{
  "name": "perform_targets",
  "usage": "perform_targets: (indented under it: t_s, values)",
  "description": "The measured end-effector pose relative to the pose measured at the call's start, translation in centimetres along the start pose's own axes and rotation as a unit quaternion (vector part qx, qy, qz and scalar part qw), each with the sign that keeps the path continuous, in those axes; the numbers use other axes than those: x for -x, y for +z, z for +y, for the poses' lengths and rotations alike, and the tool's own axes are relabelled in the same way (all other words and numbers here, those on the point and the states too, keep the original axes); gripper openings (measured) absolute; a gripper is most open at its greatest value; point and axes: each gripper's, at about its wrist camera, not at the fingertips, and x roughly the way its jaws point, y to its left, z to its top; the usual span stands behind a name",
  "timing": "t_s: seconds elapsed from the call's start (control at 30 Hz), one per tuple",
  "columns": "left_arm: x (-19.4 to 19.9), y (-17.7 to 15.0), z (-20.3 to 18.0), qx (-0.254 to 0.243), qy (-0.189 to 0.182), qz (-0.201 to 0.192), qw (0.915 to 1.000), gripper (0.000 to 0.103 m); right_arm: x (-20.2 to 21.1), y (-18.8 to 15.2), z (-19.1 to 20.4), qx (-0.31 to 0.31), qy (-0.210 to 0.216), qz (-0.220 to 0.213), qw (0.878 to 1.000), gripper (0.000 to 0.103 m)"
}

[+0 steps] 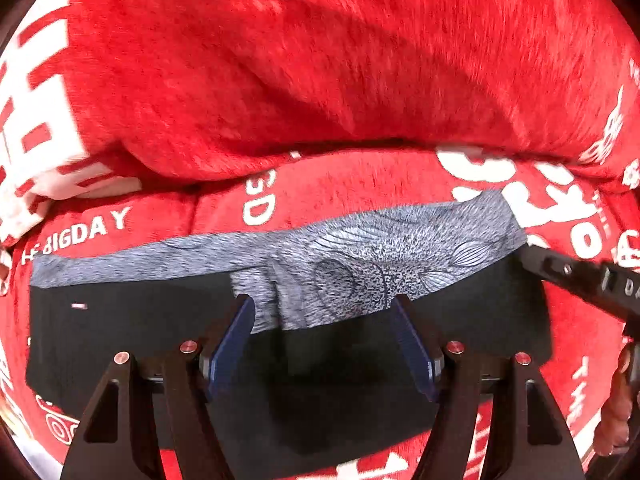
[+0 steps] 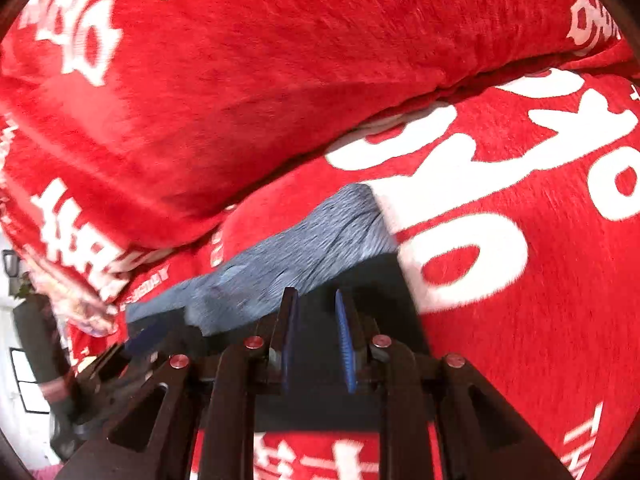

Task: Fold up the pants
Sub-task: 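Lay the folded end down and open the right gripper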

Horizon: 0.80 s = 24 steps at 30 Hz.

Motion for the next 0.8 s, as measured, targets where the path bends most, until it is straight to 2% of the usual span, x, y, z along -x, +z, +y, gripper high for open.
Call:
perform_targets:
  t_s: [0.07, 0.1, 0.17, 0.23, 0.33, 0.4, 0.47, 0.5, 0.67, 0.8]
  values:
    - [-2.6, -1.0, -0.4, -0.006, 0.018, 0.041, 0.999, 0.072, -2.6, 0.0, -1.1, -0.016, -0.004, 0.035, 0.999, 0.02]
    - [-3.6, -1.7, -0.3, -0.004, 0.02, 0.061, 0.9979, 0.079, -2.9, -0.2, -1.9, -0.025, -0.009, 0.04, 0.999, 0.02]
    - [-3.3, -2.6, 0.5, 0.01, 0.026, 0.041, 0.9988, 0.091, -2.8, -0.6, -1.9, -0.025, -0.01, 0.026, 0.999, 0.02]
    - [-3.3, -3.1, 1.2, 0.008, 0.015, 0.054, 0.9984, 0.091, -2.4, -1.0, -1.3, -0.01, -0.017, 0.031, 0.999, 0.02]
    - [-2.6, -3.3, 1.9, 0.007, 0.023, 0.068, 0.9974, 0.091, -1.3, -2.2, -0.7, 0.005, -0.016, 0.041, 0.999, 0.021]
    - [-1.9, -3.5, 2.2, 0.003, 0.038, 0.07, 0.9968, 0.091, -0.2, -3.2, -0.5, 0.006, -0.011, 0.042, 0.999, 0.028]
    - [-1.6, -3.9, 2.1, 0.004, 0.04, 0.074, 0.9965, 0.091, 0.9, -4.5, -0.3, -0.007, 0.01, 0.047, 0.999, 0.046]
    - [-1.4, -4.1, 2.1, 0.004, 0.04, 0.078, 0.9961, 0.091, 1.4, -5.1, -0.3, -0.011, 0.017, 0.051, 0.998, 0.05]
    - [-0.2, -5.4, 2.0, 0.003, 0.047, 0.092, 0.9947, 0.091, 3.1, -8.1, 0.3, -0.012, 0.01, 0.067, 0.998, 0.057]
    - [1.1, -6.6, 1.5, -0.004, 0.048, 0.097, 0.9941, 0.091, 3.0, -9.5, 0.1, -0.042, 0.025, 0.094, 0.994, 0.059]
